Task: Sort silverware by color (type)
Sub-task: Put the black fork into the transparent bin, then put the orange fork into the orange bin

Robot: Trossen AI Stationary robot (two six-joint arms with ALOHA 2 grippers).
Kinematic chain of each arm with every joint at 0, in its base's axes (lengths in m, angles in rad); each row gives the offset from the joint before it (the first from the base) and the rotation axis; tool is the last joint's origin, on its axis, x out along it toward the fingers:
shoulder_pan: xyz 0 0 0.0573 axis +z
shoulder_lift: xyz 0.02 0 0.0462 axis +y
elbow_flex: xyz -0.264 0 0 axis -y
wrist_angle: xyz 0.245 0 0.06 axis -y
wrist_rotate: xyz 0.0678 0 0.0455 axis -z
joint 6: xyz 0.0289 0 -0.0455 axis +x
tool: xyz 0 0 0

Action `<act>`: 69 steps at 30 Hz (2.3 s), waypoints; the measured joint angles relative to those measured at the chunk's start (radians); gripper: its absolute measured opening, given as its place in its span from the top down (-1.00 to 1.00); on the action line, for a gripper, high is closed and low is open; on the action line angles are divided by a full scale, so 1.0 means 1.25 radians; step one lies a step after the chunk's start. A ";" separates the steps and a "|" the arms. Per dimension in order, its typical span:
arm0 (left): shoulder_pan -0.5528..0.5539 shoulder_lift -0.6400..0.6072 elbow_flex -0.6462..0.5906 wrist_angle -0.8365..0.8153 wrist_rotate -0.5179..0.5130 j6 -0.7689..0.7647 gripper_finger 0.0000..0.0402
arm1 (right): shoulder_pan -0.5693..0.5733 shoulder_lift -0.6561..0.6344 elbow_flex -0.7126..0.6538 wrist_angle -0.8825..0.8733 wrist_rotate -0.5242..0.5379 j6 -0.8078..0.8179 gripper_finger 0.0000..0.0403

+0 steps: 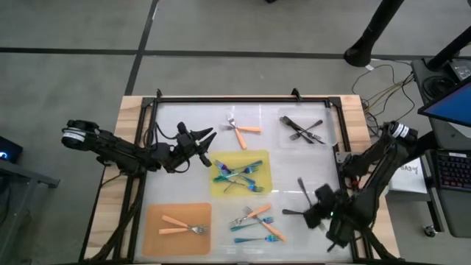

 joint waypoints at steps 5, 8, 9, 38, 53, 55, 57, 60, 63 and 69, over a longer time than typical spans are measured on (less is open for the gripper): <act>0.000 0.000 0.000 0.001 0.000 -0.006 0.61 | -0.052 -0.068 0.012 -0.245 0.056 -0.020 0.95; 0.000 0.000 0.000 0.002 0.000 -0.007 0.61 | -0.112 -0.117 -0.002 -0.335 0.064 -0.064 0.95; 0.000 0.000 0.000 0.002 0.000 -0.007 0.61 | -0.136 -0.134 -0.009 -0.349 0.074 -0.090 0.95; 0.000 0.000 0.000 0.000 0.000 -0.020 0.61 | -1.105 -0.225 -0.072 -0.039 0.046 -1.289 0.95; 0.000 0.000 0.000 -0.009 0.001 -0.064 0.61 | -1.140 -0.140 -0.065 -0.019 0.022 -1.382 0.66; 0.000 0.000 0.000 -0.012 0.001 -0.071 0.61 | -1.137 -0.146 -0.051 -0.022 0.010 -1.382 0.61; 0.000 0.000 0.000 -0.023 0.001 -0.085 0.61 | -1.134 -0.156 -0.037 -0.019 -0.035 -1.382 0.57; 0.001 0.000 0.000 -0.048 0.001 -0.109 0.61 | -1.121 -0.178 -0.020 0.002 -0.113 -1.396 0.52; 0.011 0.000 0.031 -0.148 0.001 -0.162 0.61 | -1.101 -0.202 -0.015 0.037 -0.151 -1.440 0.48; 0.057 0.013 0.240 -0.672 0.088 -0.271 0.61 | -1.088 -0.221 -0.016 0.049 -0.165 -1.530 0.46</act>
